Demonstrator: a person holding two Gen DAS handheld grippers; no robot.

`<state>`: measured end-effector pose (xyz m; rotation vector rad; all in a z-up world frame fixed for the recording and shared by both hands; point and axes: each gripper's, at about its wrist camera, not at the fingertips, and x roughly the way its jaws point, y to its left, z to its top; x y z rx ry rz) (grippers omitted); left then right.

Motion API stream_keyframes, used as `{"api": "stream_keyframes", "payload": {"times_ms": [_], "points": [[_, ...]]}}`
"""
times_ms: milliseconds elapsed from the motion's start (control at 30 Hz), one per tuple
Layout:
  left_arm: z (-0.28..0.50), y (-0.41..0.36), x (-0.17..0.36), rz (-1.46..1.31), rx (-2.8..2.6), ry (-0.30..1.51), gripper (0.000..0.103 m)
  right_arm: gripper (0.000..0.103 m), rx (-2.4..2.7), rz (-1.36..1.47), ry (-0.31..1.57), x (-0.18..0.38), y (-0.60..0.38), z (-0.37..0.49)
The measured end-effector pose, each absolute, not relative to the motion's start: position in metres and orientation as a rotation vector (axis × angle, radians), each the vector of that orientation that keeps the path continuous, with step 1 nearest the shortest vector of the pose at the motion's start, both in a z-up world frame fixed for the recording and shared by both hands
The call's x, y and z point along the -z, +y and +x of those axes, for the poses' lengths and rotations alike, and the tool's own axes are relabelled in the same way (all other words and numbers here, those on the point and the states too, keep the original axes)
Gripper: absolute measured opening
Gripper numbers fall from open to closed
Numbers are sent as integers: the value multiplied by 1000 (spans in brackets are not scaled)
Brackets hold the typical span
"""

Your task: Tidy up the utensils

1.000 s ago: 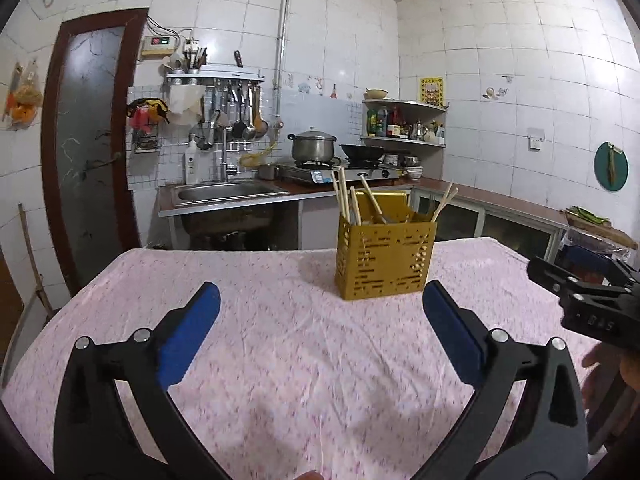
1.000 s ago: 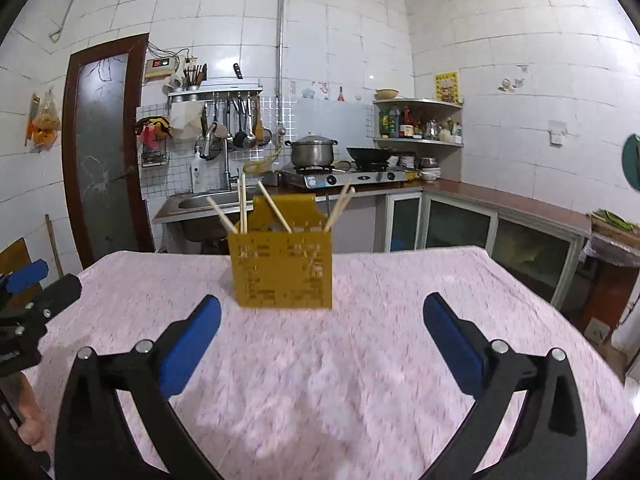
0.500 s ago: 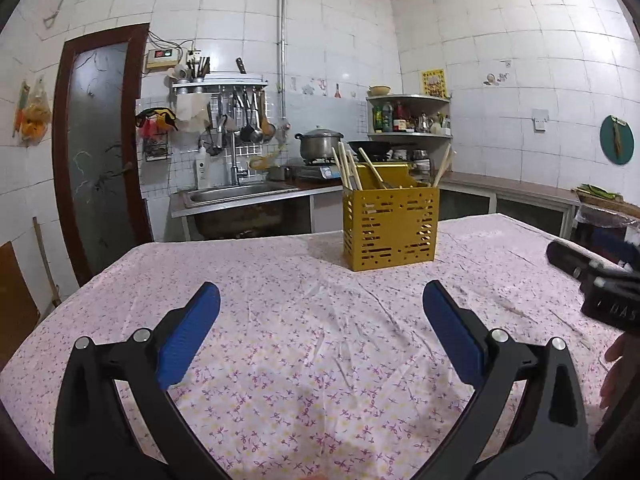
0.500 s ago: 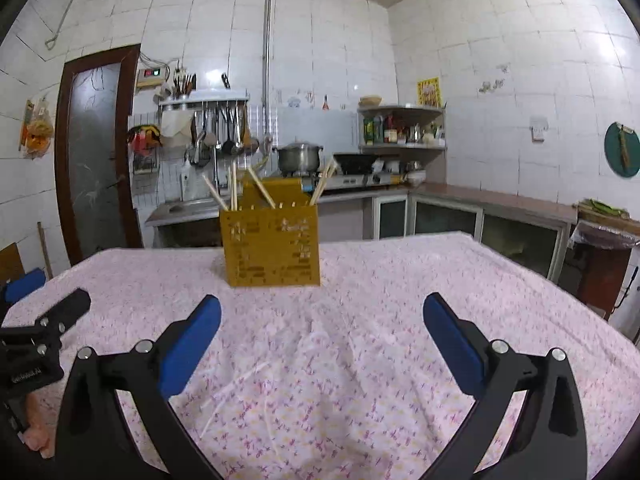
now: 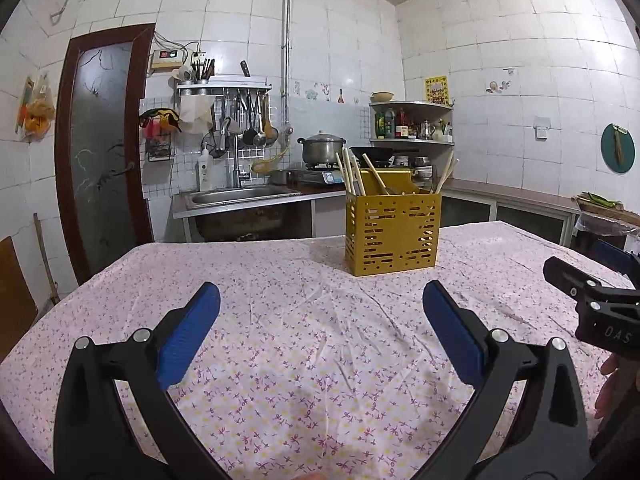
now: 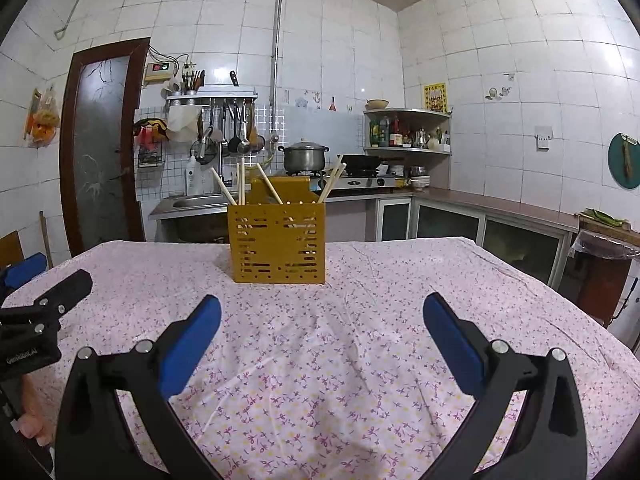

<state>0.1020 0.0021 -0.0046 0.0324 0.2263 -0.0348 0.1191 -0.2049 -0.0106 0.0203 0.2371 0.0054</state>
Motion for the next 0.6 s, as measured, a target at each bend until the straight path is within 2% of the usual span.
{"api": "stream_keyframes", "payload": {"times_ms": [600], "points": [[103, 6, 7, 21, 48, 232, 98, 99, -4, 19, 239, 11, -204, 121]]}}
